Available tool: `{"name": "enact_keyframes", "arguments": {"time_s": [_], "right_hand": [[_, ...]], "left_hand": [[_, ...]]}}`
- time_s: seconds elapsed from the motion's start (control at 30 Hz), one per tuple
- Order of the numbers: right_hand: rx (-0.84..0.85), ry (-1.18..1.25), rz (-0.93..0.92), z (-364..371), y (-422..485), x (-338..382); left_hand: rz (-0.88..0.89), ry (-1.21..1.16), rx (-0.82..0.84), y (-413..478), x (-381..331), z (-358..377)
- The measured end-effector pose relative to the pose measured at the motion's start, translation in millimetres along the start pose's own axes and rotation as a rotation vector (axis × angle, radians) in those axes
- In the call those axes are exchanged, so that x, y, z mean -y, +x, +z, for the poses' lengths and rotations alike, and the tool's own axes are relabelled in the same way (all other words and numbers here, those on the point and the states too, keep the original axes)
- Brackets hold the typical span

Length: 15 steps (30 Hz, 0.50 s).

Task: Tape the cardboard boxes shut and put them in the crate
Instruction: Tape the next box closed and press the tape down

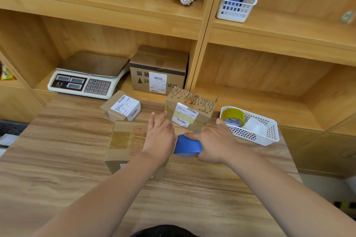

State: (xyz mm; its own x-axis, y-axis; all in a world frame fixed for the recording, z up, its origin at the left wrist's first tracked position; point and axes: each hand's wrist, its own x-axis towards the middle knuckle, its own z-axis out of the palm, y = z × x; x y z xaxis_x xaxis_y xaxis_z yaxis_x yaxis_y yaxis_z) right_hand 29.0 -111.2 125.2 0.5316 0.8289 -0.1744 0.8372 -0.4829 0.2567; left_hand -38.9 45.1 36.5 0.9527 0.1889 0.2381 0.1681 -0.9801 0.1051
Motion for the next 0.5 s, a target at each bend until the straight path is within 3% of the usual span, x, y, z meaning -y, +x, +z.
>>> {"name": "enact_keyframes", "arguments": {"time_s": [0.23,0.5], "right_hand": [[0.057,0.027,0.014,-11.0,3.2,1.9],[0.074,0.067,0.039,-0.3,10.1,0.0]], "left_hand": [[-0.014,0.085,0.069,0.5,-3.5,-1.7],[-0.004,0.029,0.000,-1.5,-2.6,-7.0]]}}
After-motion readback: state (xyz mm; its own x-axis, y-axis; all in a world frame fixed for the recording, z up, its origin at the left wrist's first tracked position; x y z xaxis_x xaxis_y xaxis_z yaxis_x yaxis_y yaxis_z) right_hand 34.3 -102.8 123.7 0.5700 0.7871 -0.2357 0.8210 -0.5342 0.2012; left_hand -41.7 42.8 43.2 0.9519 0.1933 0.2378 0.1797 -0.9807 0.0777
